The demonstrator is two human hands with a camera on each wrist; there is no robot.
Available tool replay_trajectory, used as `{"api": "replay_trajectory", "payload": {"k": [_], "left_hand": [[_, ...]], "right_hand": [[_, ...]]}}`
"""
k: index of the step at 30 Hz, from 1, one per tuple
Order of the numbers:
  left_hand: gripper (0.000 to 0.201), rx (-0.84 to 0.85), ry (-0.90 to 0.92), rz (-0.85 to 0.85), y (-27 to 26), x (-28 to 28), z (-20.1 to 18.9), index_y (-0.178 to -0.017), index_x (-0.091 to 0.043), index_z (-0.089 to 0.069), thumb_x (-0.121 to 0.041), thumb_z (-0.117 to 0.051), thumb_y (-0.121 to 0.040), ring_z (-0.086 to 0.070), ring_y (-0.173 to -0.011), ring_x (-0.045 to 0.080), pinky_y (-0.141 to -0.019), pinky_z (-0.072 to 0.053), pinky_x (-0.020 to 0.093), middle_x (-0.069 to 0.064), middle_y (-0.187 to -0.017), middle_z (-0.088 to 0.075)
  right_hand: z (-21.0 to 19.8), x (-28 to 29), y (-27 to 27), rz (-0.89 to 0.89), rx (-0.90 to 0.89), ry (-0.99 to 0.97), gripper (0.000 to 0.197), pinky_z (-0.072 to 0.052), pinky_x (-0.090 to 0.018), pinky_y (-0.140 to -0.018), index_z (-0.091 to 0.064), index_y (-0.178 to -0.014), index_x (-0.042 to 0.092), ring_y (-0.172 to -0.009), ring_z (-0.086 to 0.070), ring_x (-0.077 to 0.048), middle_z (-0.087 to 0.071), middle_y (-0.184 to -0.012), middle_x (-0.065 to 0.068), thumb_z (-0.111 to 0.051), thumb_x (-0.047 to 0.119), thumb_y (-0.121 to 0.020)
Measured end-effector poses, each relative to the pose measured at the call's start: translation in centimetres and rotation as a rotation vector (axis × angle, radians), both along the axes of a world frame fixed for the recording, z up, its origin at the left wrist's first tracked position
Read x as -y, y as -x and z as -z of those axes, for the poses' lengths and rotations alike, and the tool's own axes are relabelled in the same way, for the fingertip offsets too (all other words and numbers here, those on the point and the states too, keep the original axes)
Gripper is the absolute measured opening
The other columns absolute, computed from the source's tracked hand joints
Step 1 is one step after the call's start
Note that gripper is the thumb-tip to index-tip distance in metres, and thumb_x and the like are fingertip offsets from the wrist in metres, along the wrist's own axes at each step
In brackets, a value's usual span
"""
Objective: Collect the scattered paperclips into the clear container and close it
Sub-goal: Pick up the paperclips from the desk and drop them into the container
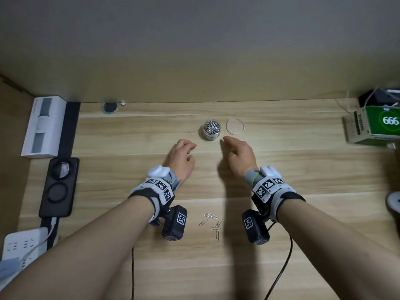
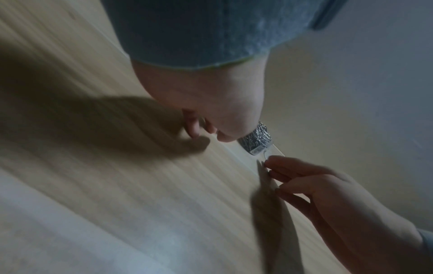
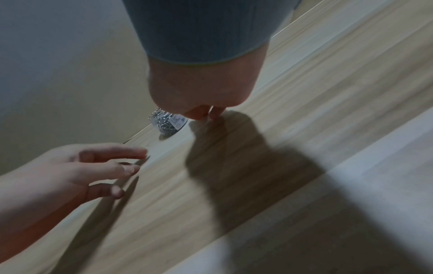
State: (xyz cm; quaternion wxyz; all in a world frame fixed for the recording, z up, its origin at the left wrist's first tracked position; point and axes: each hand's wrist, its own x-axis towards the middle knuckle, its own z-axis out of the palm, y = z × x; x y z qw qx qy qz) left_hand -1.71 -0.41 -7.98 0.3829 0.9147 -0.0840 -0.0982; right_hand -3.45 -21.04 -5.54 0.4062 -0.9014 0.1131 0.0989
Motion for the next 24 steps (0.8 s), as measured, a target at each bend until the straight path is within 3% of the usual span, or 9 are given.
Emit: {"api": "replay_trajectory", "payload": {"k": [4, 9, 14, 16, 19, 21, 24], "left_hand": [[0.034, -0.011, -0.007, 0.017, 0.6, 0.2, -0.2, -0.109, -0.010, -0.066, 0.002, -0.053, -0.079, -0.059, -0.098, 0.021, -0.091, -0.049, 0.036, 0.002, -0.111, -0.057], [0.032, -0.073, 0.002, 0.038, 4.8, 0.8, -1.5, -0.100, -0.012, -0.069, 0.004, -0.051, -0.078, -0.060, -0.083, 0.017, -0.081, -0.050, 0.030, 0.002, -0.099, -0.062], [0.028, -0.125, -0.005, 0.070, 9.7, 0.5, -1.0, -0.095, -0.015, -0.070, 0.000, -0.053, -0.079, -0.057, -0.073, 0.016, -0.074, -0.049, 0.027, -0.005, -0.091, -0.061], [0.026, -0.119, -0.011, 0.067, 11.5, 0.3, -0.9, -0.094, -0.015, -0.071, -0.002, -0.053, -0.081, -0.056, -0.070, 0.016, -0.072, -0.047, 0.026, -0.005, -0.090, -0.061], [0.021, -0.139, 0.001, 0.068, 13.6, -0.1, -0.7, -0.091, -0.017, -0.071, -0.005, -0.059, -0.079, -0.056, -0.068, 0.015, -0.072, -0.048, 0.025, -0.004, -0.087, -0.063], [0.020, -0.191, 0.013, 0.133, 14.8, -0.5, -0.9, -0.093, -0.018, -0.071, -0.011, -0.070, -0.074, -0.056, -0.069, 0.013, -0.073, -0.049, 0.027, -0.004, -0.085, -0.060], [0.039, -0.225, -0.023, 0.298, 16.2, -0.8, -1.5, -0.106, -0.016, -0.069, -0.017, -0.081, -0.069, -0.057, -0.075, 0.017, -0.076, -0.049, 0.027, -0.003, -0.088, -0.055]], "right_hand": [[-0.5, -0.4, 1.4, 0.119, -0.048, -0.178, 0.059, -0.043, -0.033, -0.109, -0.067, -0.123, 0.013, -0.119, -0.061, -0.023, -0.069, -0.124, -0.008, -0.038, 0.024, -0.072], [0.3, -0.7, 6.1, 0.264, -0.106, -0.409, 0.036, -0.053, -0.028, -0.093, -0.069, -0.103, 0.009, -0.096, -0.069, -0.025, -0.073, -0.099, -0.007, -0.051, -0.013, -0.081], [0.5, -1.3, 11.3, 0.245, -0.206, -0.431, 0.021, -0.056, -0.030, -0.073, -0.071, -0.092, 0.005, -0.072, -0.071, -0.023, -0.071, -0.079, -0.008, -0.055, -0.006, -0.084], [0.5, -1.8, 13.3, 0.256, -0.231, -0.485, 0.019, -0.056, -0.027, -0.066, -0.071, -0.088, 0.004, -0.069, -0.071, -0.025, -0.069, -0.077, -0.009, -0.055, -0.006, -0.084], [0.2, -2.5, 15.1, 0.362, -0.257, -0.692, 0.018, -0.061, -0.040, -0.071, -0.066, -0.086, -0.002, -0.057, -0.065, -0.025, -0.066, -0.081, -0.015, -0.051, -0.014, -0.083], [-0.3, -2.4, 16.0, 0.435, -0.234, -0.751, 0.021, -0.059, -0.036, -0.062, -0.063, -0.085, -0.001, -0.052, -0.060, -0.024, -0.065, -0.083, -0.019, -0.049, -0.016, -0.083], [-0.3, -1.8, 17.4, 0.465, -0.163, -0.672, 0.026, -0.050, -0.025, -0.053, -0.065, -0.081, 0.006, -0.056, -0.057, -0.020, -0.069, -0.085, -0.020, -0.050, -0.015, -0.082]]}}
